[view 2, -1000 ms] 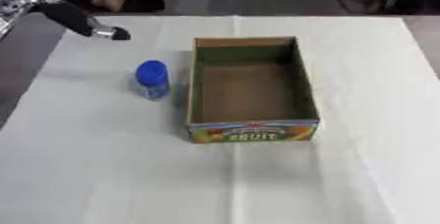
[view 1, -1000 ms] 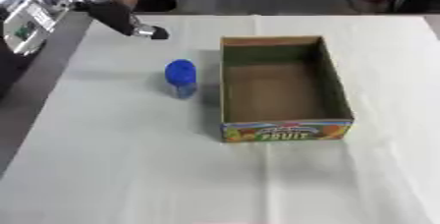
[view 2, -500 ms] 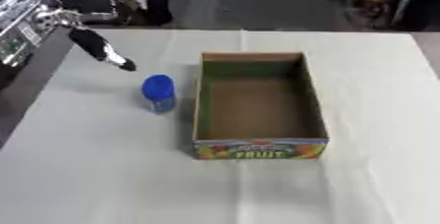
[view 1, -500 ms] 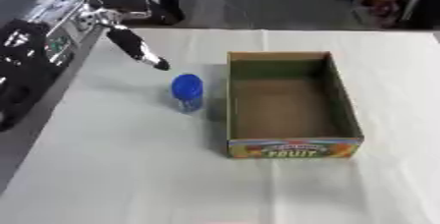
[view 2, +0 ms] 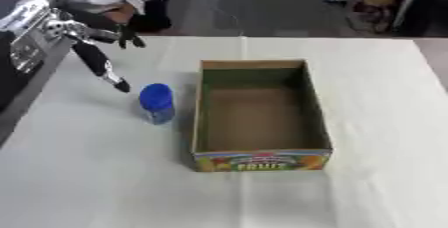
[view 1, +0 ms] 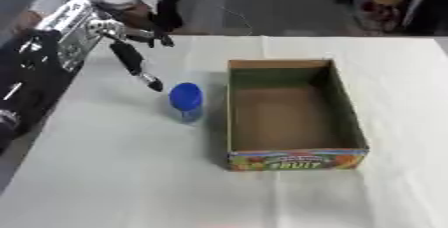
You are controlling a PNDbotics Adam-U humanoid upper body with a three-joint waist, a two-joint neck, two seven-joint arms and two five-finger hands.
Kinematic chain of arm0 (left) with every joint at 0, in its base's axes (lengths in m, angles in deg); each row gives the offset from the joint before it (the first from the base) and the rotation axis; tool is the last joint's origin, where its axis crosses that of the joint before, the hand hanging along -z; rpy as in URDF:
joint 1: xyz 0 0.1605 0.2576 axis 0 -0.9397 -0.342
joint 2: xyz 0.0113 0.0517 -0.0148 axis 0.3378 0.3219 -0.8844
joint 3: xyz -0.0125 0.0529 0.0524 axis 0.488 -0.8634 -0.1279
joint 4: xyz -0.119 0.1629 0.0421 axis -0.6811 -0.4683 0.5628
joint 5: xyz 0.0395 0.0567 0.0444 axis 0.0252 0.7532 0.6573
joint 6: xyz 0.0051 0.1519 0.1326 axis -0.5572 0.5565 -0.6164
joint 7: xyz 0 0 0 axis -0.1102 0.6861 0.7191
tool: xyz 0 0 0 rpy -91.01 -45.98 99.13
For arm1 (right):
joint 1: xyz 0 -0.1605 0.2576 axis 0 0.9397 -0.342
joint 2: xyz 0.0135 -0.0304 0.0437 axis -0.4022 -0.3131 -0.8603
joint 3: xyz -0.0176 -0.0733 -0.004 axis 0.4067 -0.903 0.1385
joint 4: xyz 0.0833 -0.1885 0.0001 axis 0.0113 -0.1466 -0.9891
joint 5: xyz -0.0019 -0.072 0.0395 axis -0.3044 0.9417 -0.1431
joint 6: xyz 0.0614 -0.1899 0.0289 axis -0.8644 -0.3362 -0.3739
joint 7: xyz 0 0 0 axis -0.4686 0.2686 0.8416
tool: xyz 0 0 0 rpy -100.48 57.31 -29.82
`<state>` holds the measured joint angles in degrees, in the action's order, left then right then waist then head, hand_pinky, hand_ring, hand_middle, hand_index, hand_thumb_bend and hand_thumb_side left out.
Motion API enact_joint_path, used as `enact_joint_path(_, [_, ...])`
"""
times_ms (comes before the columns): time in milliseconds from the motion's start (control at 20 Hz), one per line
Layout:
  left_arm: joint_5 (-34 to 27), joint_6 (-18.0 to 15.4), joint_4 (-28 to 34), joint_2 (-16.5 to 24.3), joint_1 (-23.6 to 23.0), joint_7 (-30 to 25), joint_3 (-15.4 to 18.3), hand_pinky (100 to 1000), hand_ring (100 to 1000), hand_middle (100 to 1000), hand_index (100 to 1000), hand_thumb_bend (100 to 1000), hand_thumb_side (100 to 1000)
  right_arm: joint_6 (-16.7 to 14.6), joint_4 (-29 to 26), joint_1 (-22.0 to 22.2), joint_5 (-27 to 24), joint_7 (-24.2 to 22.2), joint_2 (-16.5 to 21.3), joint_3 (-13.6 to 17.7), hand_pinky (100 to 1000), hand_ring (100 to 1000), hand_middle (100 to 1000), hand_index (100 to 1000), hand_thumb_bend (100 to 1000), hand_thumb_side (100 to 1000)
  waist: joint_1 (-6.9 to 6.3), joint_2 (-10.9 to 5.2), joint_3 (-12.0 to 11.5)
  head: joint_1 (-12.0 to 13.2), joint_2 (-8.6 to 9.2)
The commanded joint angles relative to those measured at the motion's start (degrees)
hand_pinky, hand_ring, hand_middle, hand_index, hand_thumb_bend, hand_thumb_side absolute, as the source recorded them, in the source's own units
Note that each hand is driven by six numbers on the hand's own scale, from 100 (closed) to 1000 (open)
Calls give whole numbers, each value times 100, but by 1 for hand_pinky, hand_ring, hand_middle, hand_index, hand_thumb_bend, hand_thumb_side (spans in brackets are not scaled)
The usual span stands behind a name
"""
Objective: Pick up objects on the table and place them in the box.
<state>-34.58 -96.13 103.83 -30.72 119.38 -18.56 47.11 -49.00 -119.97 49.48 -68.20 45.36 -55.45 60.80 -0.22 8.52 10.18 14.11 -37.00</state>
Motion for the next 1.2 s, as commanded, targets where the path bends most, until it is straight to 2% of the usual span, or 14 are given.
enact_joint_path(50, [22,22,-65,39,193,-326,127,810,792,952,1000,743,545,2,-89,-104,-36,-49,51,15,196,488,483,582,124,916,-7,-64,24,34,18])
enact_joint_path(500, [-21,140,-378,-44,195,-489,65,780,797,968,1000,741,529,48,-89,-234,-144,-154,45,10,197,489,483,582,123,916,-41,-29,127,54,-107])
enact_joint_path(1200, [-51,-74,-596,-203,239,-489,-127,789,799,992,1000,727,505,62,-89,-266,-195,-287,57,-3,196,489,484,584,120,917,-61,-16,149,85,-158])
